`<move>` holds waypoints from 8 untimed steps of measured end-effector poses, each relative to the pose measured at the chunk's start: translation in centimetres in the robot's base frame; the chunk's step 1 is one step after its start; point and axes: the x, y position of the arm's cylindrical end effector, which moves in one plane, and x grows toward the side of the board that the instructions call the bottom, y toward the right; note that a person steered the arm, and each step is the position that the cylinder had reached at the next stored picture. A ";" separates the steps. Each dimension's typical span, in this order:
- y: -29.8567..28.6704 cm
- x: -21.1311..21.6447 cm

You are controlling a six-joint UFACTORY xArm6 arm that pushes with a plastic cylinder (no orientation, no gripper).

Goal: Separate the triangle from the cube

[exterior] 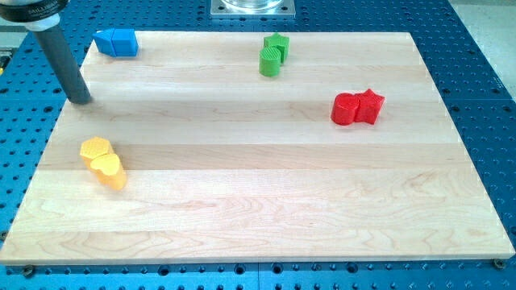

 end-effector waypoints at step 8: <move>3.7 -8.6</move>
